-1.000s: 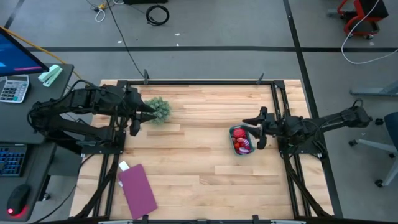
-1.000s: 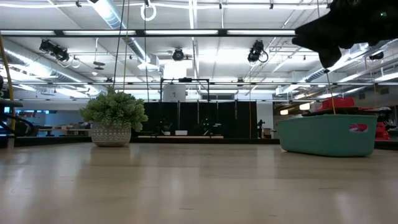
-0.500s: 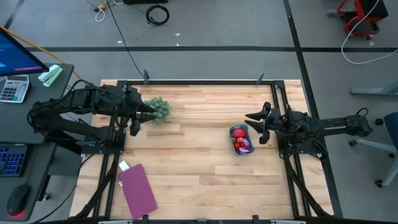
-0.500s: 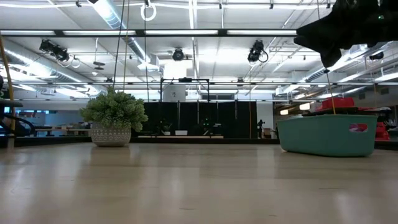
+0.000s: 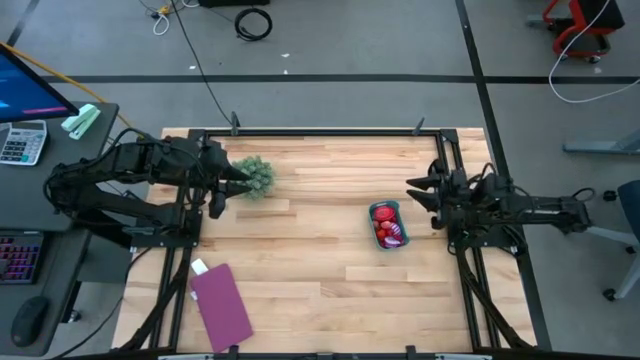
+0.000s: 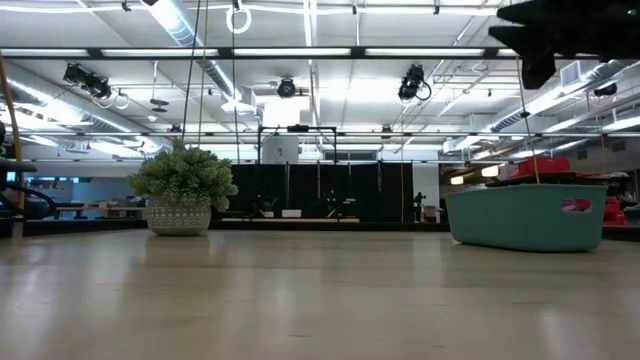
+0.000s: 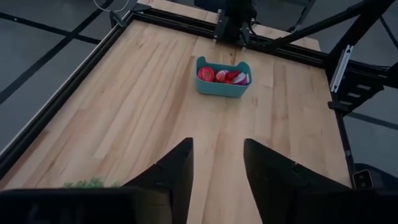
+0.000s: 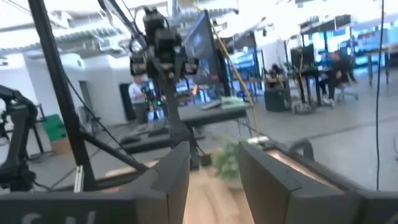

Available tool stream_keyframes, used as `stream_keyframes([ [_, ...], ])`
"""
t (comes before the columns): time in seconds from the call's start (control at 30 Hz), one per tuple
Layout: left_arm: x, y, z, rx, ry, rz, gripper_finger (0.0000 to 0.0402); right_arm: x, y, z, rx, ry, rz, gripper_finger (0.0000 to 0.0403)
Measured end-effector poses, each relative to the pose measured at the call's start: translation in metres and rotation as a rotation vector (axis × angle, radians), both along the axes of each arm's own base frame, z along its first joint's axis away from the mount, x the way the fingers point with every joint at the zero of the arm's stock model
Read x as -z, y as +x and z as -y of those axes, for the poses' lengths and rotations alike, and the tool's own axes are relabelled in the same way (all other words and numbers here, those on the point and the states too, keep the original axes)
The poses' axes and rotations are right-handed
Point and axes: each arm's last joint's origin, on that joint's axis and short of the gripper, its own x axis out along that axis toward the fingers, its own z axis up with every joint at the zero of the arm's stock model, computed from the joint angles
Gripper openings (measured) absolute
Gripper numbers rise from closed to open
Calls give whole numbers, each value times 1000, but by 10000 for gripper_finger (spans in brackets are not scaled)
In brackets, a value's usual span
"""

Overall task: Pick and placing Produce into tupperware
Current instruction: Return to Home Position

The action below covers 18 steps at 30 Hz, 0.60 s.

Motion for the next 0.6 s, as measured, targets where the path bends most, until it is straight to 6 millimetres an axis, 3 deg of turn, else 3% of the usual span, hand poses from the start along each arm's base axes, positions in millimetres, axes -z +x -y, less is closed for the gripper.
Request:
stream_keyframes([
  [0.43,-1,0,0,6,10,5,141,2,-6,1,58,-25,-12,144],
  [0.6,-1,0,0,5,9,5,135,-5,-17,2,89,-61,73,144],
])
